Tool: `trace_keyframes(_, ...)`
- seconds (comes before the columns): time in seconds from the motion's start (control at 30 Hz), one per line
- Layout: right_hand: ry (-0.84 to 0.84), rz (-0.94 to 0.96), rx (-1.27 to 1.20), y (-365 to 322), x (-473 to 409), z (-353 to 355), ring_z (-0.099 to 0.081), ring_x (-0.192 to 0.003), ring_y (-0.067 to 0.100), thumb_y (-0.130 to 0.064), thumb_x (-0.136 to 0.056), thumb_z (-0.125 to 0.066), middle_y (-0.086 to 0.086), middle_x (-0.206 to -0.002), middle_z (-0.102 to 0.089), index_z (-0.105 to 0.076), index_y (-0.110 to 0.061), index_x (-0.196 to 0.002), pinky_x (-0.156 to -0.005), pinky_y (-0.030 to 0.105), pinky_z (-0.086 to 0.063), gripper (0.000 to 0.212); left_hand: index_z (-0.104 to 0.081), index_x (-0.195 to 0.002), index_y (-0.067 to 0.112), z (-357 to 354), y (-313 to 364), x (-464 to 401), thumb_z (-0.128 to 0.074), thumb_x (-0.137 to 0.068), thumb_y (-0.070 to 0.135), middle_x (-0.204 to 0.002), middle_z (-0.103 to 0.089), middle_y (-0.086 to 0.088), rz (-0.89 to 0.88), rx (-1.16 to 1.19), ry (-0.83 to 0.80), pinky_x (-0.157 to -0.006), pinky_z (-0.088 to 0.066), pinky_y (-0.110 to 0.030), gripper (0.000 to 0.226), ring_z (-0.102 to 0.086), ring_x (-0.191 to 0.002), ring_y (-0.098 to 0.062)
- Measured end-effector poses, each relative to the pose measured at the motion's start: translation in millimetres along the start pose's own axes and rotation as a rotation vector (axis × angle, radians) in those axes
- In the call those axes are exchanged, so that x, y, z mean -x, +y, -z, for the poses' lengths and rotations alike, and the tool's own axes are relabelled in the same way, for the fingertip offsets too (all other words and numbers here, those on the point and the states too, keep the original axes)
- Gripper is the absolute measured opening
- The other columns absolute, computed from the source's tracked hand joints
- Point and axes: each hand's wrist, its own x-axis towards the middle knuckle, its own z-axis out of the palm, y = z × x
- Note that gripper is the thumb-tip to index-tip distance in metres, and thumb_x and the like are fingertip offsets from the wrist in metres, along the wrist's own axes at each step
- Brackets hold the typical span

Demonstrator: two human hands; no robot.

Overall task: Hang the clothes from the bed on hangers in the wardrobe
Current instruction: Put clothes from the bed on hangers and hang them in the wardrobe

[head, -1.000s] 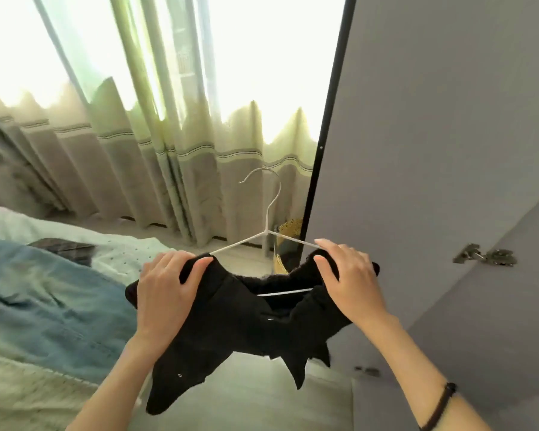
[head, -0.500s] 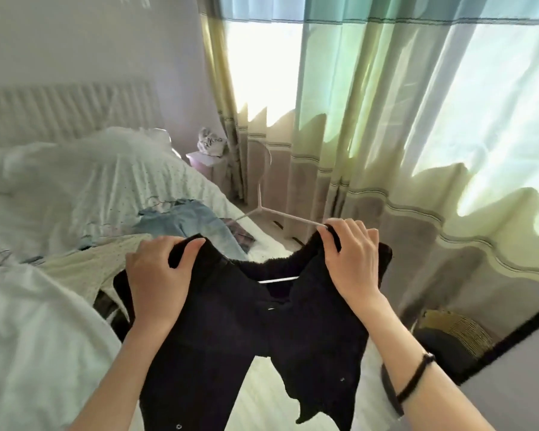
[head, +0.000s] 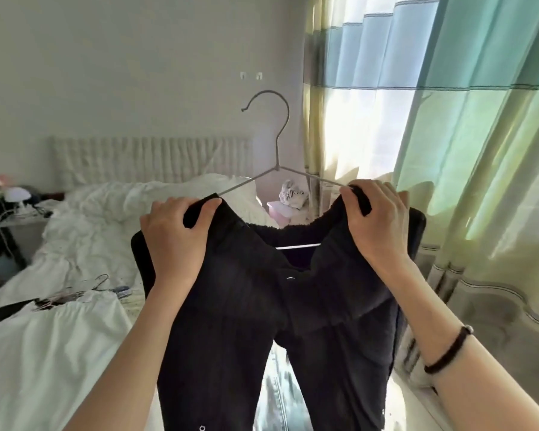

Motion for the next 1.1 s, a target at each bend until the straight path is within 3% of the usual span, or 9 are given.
trace_keyframes(0.23,-0.057,-0.019,-0.164,14,-33,-108,-0.061,-0.086,0.022,-0.028,-0.090,-0.054,0.002,-0.090,-0.069,-0.068,-0.010,-0.092,-0.084,0.027,-0.029,0.023,-0.069,-0.086,0.008,-43,-50,-56,-0.062,-0.085,0.038,-0.082,-0.066,-0.005,-0.048,-0.152,0.018,-0.085,-0.031,-0.034,0.031,-0.054,-0.087,-0.026)
trace_keyframes(0.5,-0.252,-0.082,-0.314,54,-51,-239,-0.059,-0.087,0.022,-0.027,-0.092,-0.057,0.002,-0.088,-0.069,-0.068,-0.011,-0.094,-0.084,0.025,-0.025,0.020,-0.069,-0.088,0.010,-123,-124,-84,-0.059,-0.086,0.043,-0.086,-0.066,-0.005,0.045,-0.309,-0.078,-0.089,-0.029,-0.032,0.035,-0.056,-0.092,-0.027)
trace_keyframes(0.7,-0.484,-0.150,-0.347,76,-45,-323,-0.059,-0.091,0.023,-0.029,-0.091,-0.056,0.002,-0.093,-0.069,-0.068,-0.012,-0.095,-0.089,0.029,-0.027,0.021,-0.065,-0.094,0.013,-173,-192,-84,-0.052,-0.090,0.044,-0.097,-0.065,-0.002,0.180,-0.439,-0.288,-0.087,-0.037,-0.040,0.034,-0.052,-0.098,-0.025)
trace_keyframes(0.83,-0.659,-0.200,-0.331,93,-27,-381,-0.058,-0.094,0.024,-0.031,-0.092,-0.054,0.004,-0.096,-0.069,-0.067,-0.011,-0.096,-0.097,0.040,-0.035,0.024,-0.063,-0.099,0.016,-208,-248,-72,-0.047,-0.092,0.044,-0.101,-0.064,-0.002,0.234,-0.536,-0.457,-0.085,-0.037,-0.038,0.034,-0.052,-0.099,-0.025)
trace_keyframes(1.0,-0.852,-0.283,-0.262,121,12,-463,-0.057,-0.097,0.024,-0.034,-0.094,-0.050,0.003,-0.099,-0.067,-0.066,-0.014,-0.099,-0.094,0.036,-0.032,0.026,-0.061,-0.104,0.018,-261,-317,-52,-0.042,-0.094,0.045,-0.105,-0.062,-0.002,0.302,-0.621,-0.656,-0.084,-0.038,-0.037,0.035,-0.052,-0.102,-0.024)
trace_keyframes(1.1,-0.937,-0.339,-0.218,136,38,-515,-0.058,-0.100,0.026,-0.035,-0.093,-0.051,0.004,-0.104,-0.068,-0.066,-0.015,-0.104,-0.096,0.041,-0.036,0.028,-0.061,-0.102,0.018,-296,-370,-33,-0.039,-0.095,0.046,-0.102,-0.062,-0.001,0.333,-0.643,-0.753,-0.082,-0.041,-0.037,0.036,-0.054,-0.098,-0.023)
